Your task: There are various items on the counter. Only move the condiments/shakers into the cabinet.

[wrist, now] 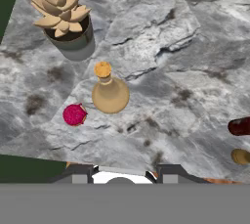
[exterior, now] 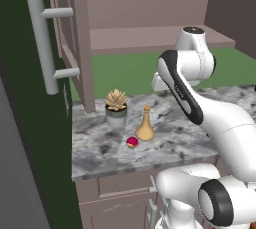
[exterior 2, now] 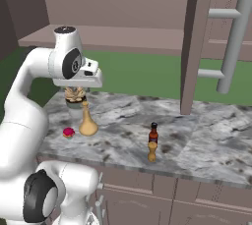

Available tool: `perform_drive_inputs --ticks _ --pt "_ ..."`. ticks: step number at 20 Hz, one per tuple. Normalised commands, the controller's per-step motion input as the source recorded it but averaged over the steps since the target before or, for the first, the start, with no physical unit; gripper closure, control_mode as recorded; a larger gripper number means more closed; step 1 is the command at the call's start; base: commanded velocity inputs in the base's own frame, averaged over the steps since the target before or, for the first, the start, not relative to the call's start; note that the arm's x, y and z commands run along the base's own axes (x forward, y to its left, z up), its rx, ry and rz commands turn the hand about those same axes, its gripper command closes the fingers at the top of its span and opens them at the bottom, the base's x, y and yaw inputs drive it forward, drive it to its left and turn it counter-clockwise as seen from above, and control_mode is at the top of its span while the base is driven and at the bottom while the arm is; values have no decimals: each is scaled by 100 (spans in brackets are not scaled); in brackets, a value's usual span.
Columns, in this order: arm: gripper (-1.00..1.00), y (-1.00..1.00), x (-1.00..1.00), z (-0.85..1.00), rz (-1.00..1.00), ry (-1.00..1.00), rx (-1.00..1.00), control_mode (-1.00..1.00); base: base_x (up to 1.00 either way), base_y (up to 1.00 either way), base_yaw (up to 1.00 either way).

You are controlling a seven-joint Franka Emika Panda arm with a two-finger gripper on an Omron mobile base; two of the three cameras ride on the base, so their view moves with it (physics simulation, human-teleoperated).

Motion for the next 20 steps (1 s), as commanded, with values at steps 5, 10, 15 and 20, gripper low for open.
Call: perform_drive_inputs --ticks 5,10,15,20 --pt "-100 -15 -21 -3 0 -2 7 -100 0 0 0" --pt "-100 8 -35 -16 0 -2 -4 -100 0 0 0" --pt "-100 29 -39 -50 4 -1 -9 -100 0 0 0" --pt "-100 30 -3 -54 1 0 -1 -100 0 0 0"
